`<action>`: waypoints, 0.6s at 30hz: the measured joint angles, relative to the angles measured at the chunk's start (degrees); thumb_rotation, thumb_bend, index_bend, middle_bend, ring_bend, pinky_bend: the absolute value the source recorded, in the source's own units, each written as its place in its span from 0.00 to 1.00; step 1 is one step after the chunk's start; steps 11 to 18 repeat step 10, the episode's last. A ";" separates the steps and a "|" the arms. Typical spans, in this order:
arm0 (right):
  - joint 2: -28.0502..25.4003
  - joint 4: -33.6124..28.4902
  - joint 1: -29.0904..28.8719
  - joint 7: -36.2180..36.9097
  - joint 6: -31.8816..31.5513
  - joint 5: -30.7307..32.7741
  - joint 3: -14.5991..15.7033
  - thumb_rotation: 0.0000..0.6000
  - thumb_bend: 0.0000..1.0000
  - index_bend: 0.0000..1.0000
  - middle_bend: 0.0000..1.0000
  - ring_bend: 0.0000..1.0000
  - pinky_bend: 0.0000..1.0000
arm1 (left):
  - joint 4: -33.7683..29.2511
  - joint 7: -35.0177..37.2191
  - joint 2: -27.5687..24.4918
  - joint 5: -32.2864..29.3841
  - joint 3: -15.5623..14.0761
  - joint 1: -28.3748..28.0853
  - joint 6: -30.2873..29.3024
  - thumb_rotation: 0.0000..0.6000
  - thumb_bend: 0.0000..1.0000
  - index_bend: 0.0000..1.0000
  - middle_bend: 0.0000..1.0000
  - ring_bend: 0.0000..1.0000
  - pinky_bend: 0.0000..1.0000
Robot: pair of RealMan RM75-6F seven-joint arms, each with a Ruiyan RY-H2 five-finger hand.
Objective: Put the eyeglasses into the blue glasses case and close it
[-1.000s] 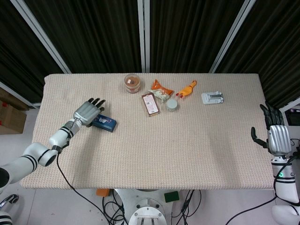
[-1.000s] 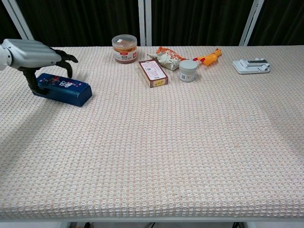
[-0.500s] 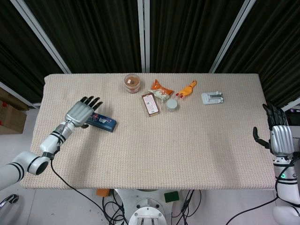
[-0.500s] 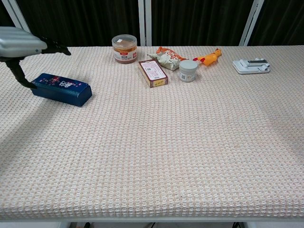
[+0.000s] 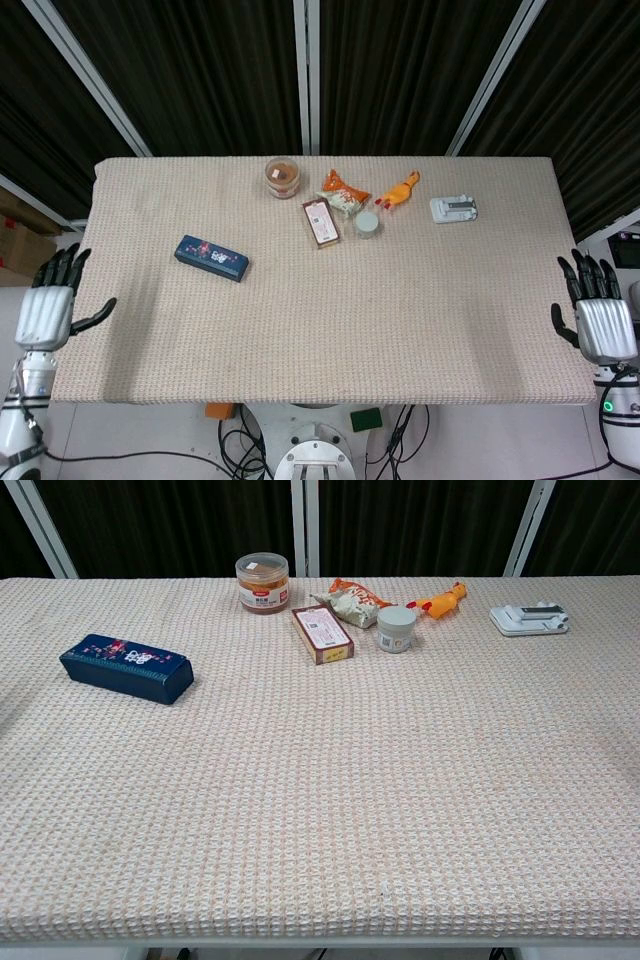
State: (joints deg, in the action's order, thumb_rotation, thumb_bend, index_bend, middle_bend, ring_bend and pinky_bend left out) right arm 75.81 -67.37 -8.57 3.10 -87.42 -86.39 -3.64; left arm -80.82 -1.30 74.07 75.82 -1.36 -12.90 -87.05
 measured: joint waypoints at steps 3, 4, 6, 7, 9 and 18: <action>-1.45 -3.14 1.65 -2.43 0.86 0.18 1.81 1.00 0.53 0.00 0.00 0.00 0.00 | 1.84 3.98 1.70 2.18 -1.54 4.09 -3.40 0.00 0.12 0.01 0.00 0.00 0.13; -1.81 -3.78 1.93 -2.68 1.32 0.25 2.19 1.00 0.53 0.00 0.00 0.00 0.00 | 2.37 4.70 2.09 3.20 -1.96 4.83 -3.96 0.00 0.12 0.01 0.00 0.00 0.13; -2.34 -4.58 2.16 -3.11 2.44 0.38 2.58 1.00 0.53 0.00 0.00 0.00 0.00 | 2.81 5.07 2.33 4.67 -2.36 5.35 -4.43 0.00 0.12 0.01 0.00 0.00 0.13; -2.43 -4.75 2.14 -3.25 2.81 0.38 2.63 1.00 0.53 0.00 0.00 0.00 0.00 | 2.96 5.12 2.39 5.57 -2.46 5.52 -4.71 0.00 0.12 0.01 0.00 0.00 0.13; -2.39 -4.93 1.88 -3.28 3.36 0.24 2.60 1.00 0.53 0.00 0.00 0.00 0.00 | 3.07 5.06 2.37 6.75 -2.45 5.64 -4.93 0.00 0.12 0.01 0.00 0.00 0.14; -2.27 -4.93 1.75 -3.27 3.47 0.11 2.55 1.00 0.53 0.00 0.00 0.00 0.00 | 3.05 4.88 2.22 7.39 -2.39 5.61 -4.86 0.00 0.12 0.01 0.00 0.00 0.13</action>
